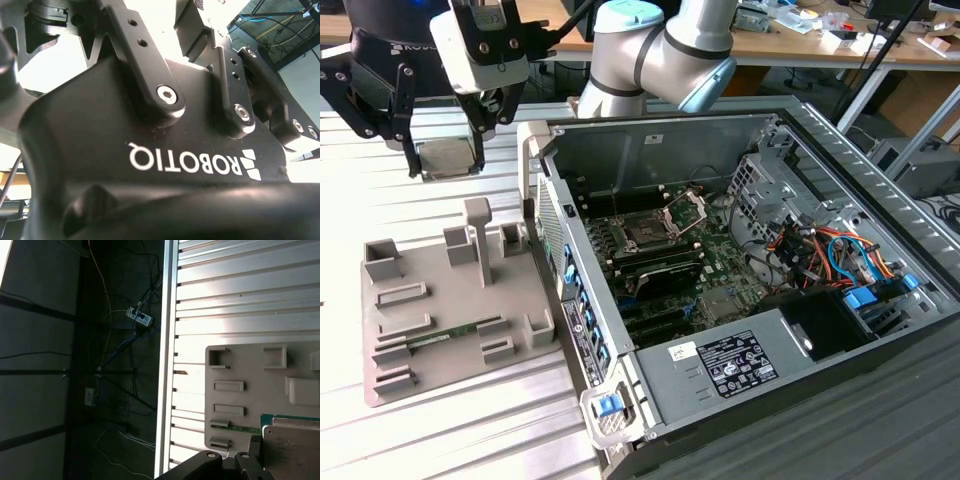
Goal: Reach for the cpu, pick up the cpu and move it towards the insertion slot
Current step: 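Pick up the cpu and move it towards the insertion slot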
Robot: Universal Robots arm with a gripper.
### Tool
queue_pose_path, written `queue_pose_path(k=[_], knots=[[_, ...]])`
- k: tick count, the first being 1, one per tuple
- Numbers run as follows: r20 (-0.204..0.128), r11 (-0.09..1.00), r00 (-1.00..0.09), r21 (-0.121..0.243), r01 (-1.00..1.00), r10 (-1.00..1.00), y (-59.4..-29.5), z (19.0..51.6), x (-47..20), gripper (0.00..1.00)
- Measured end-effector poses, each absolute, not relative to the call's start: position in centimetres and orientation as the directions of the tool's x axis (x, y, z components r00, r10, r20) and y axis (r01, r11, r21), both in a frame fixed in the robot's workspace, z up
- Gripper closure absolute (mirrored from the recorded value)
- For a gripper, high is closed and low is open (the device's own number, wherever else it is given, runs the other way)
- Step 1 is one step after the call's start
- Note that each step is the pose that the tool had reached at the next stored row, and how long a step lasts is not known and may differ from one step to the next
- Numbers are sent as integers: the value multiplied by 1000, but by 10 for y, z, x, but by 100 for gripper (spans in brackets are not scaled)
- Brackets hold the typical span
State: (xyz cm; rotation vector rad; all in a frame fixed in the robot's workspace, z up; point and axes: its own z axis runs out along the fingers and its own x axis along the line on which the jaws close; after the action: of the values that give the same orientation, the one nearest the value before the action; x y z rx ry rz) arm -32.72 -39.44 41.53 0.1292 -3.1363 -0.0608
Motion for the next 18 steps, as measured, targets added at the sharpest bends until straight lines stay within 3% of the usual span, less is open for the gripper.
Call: queue_pose_path(k=[18], knots=[[0,996,-997,39,-82,-82,-394,415,-323,45]])
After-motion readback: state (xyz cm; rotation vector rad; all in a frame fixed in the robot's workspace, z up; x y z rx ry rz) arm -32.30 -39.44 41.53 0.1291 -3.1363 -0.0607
